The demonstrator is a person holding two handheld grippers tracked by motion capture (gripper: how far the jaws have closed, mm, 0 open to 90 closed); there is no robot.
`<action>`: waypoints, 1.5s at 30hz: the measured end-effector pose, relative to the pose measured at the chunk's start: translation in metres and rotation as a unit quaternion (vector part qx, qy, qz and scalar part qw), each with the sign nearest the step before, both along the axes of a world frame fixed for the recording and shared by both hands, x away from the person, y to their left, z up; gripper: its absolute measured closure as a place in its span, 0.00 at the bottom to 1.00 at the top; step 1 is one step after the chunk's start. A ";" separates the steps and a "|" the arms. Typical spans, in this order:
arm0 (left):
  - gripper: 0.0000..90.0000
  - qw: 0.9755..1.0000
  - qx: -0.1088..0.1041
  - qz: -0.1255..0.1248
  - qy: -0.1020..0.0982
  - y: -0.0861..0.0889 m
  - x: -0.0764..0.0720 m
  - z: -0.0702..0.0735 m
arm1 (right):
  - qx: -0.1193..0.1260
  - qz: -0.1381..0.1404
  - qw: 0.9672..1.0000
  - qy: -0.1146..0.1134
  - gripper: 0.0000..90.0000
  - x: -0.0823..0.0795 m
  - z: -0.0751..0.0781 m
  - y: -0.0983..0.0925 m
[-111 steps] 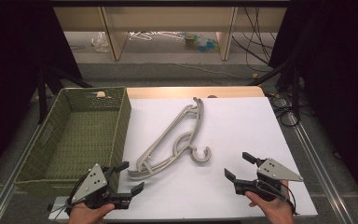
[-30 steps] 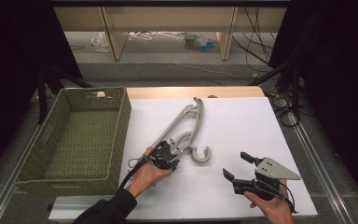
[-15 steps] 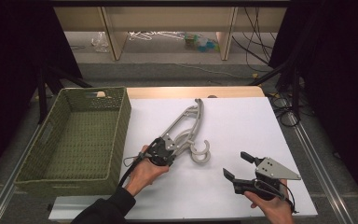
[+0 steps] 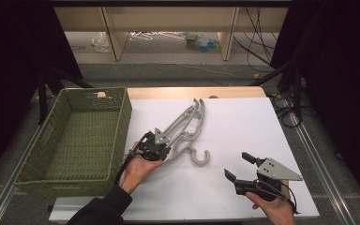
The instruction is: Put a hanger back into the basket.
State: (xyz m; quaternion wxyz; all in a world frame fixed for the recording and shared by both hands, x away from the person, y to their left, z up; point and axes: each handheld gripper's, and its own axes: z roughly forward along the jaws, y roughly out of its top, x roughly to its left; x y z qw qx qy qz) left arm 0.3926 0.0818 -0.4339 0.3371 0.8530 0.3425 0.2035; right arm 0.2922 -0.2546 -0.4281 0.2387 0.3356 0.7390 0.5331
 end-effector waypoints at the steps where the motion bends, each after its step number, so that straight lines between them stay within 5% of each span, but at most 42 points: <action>1: 0.91 1.000 -0.004 0.000 0.000 0.002 0.000 0.002 | 0.001 0.000 1.000 0.000 0.19 0.000 0.000 0.000; 14: 0.91 0.997 -0.072 0.005 -0.007 0.017 -0.001 0.025 | -0.002 -0.003 1.000 0.000 0.19 0.000 0.000 0.000; 15: 0.91 0.995 -0.098 0.009 -0.002 0.017 -0.002 0.028 | 0.000 -0.002 1.000 0.000 0.19 0.000 0.000 0.000; 20: 0.91 0.989 -0.147 0.010 0.009 0.023 -0.004 0.038 | -0.001 -0.004 1.000 0.000 0.19 0.000 0.000 -0.001; 26: 0.91 0.985 -0.171 -0.001 0.017 0.026 -0.008 0.048 | 0.009 -0.001 1.000 -0.002 0.19 0.001 -0.002 0.000; 29: 0.91 0.980 -0.199 -0.004 0.023 0.028 -0.013 0.055 | 0.007 -0.002 1.000 0.000 0.19 0.001 -0.002 0.000; 39: 0.91 0.974 -0.226 -0.013 0.017 0.042 -0.025 0.086 | 0.005 -0.011 1.000 0.002 0.19 0.001 -0.002 -0.002; 41: 0.91 0.975 -0.220 -0.014 0.011 0.048 -0.027 0.094 | 0.005 -0.013 1.000 0.000 0.19 0.001 -0.002 -0.002; 45: 0.91 0.973 -0.229 -0.014 0.004 0.060 -0.031 0.108 | 0.007 -0.012 1.000 0.001 0.19 0.001 -0.002 -0.002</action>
